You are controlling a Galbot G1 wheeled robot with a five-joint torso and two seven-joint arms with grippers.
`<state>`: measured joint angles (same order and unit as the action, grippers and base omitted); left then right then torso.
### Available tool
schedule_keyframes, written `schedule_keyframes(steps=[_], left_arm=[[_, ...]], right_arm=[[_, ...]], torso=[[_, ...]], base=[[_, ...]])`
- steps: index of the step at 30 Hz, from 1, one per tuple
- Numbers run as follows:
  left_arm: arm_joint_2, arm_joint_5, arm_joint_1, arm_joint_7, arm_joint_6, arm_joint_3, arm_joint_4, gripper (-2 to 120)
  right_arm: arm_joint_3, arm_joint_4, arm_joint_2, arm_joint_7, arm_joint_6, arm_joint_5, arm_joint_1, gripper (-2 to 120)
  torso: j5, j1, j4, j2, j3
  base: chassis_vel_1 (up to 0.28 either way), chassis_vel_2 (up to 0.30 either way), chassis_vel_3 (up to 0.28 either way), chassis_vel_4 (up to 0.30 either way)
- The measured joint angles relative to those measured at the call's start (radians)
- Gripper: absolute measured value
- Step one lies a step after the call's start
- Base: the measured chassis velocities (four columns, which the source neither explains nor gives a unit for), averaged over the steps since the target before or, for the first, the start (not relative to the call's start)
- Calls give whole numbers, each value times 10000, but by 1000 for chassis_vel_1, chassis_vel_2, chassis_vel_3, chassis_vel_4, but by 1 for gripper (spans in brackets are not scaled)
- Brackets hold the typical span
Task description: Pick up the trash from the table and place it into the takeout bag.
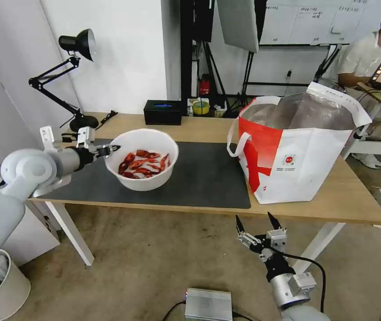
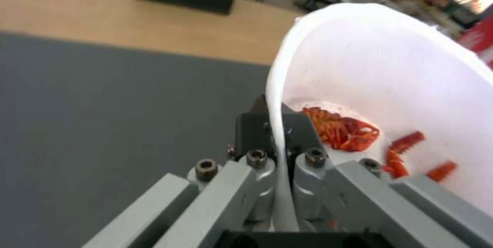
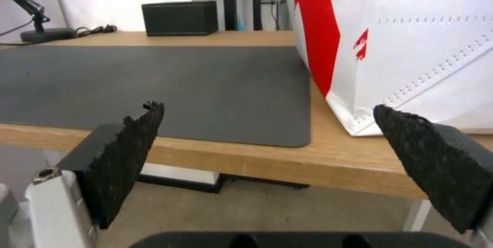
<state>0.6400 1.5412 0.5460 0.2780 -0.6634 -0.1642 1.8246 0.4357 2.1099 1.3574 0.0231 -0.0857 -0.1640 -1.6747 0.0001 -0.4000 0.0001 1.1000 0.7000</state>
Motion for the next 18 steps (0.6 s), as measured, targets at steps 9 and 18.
schedule_keyframes(steps=[9, 18], left_arm=[[596, 728, -2569, 447, 25, 2014, -220, 0], [1481, 1237, -5108, 514, 30, 3853, -1081, 0]], right_arm=[[0, 0, 0, 0, 0, 0, 0, 100], [1, 0, 0, 0, 0, 0, 0, 100]], torso=[[1, -1, -2, 0, 1], [1, -2, -1, 0, 1]], base=[[0, 0, 0, 0], [0, 0, 0, 0]])
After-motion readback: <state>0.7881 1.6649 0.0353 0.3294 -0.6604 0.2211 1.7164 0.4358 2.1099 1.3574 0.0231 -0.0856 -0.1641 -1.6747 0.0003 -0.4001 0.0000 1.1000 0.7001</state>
